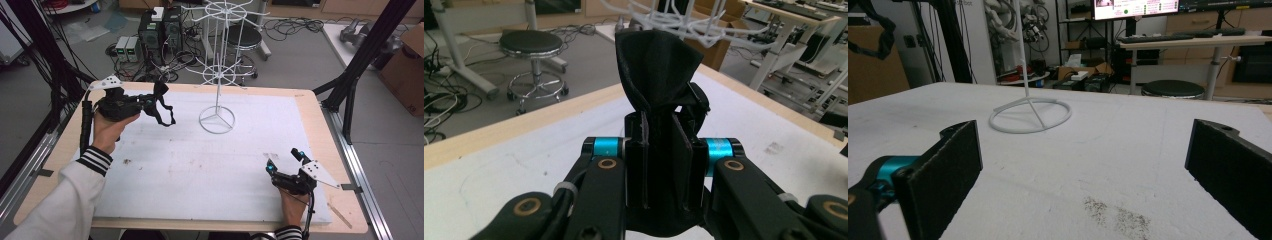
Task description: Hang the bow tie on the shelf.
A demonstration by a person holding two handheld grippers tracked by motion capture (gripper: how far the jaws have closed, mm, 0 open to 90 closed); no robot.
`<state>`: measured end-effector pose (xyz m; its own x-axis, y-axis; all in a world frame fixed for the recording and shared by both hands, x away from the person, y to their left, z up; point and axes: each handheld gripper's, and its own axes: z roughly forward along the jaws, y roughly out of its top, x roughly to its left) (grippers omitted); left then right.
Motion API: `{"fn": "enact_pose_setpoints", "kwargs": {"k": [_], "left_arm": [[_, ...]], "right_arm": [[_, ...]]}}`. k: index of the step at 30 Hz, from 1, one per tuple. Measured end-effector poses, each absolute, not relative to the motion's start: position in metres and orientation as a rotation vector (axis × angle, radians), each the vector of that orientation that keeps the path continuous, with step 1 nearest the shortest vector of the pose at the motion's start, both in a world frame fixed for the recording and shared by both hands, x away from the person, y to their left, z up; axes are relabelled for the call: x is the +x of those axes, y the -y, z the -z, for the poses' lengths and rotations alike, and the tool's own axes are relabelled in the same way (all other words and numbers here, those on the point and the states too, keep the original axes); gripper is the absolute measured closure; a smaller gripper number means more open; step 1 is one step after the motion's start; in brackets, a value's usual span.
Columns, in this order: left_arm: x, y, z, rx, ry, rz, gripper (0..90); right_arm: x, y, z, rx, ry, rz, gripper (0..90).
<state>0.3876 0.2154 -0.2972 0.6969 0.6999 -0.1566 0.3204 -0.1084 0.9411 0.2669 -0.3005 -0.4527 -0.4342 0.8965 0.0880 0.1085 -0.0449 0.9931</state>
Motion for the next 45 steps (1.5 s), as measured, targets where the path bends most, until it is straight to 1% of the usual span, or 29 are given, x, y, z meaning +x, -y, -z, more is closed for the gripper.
{"fn": "enact_pose_setpoints", "kwargs": {"k": [5,15,24,32,39,45], "left_arm": [[0.385,-0.203,0.287,1.674,-0.79,-0.378,77.5],[0.378,-0.176,0.272,1.669,-0.729,-0.391,77.5],[0.382,-0.156,0.258,1.65,-0.693,-0.38,77.5],[0.381,-0.133,0.253,1.64,-0.666,-0.37,77.5],[0.38,-0.119,0.252,1.62,-0.651,-0.332,77.5],[0.379,-0.107,0.248,1.617,-0.635,-0.33,77.5]], "right_arm": [[0.267,0.301,0.453,1.082,-1.58,-1.546,0.7],[0.267,0.301,0.453,1.077,-1.58,-1.547,0.7],[0.267,0.301,0.453,1.081,-1.577,-1.552,0.7],[0.267,0.301,0.453,1.082,-1.576,-1.555,0.7],[0.267,0.301,0.453,1.083,-1.578,-1.559,0.7],[0.267,0.302,0.453,1.077,-1.577,-1.556,0.7]]}}
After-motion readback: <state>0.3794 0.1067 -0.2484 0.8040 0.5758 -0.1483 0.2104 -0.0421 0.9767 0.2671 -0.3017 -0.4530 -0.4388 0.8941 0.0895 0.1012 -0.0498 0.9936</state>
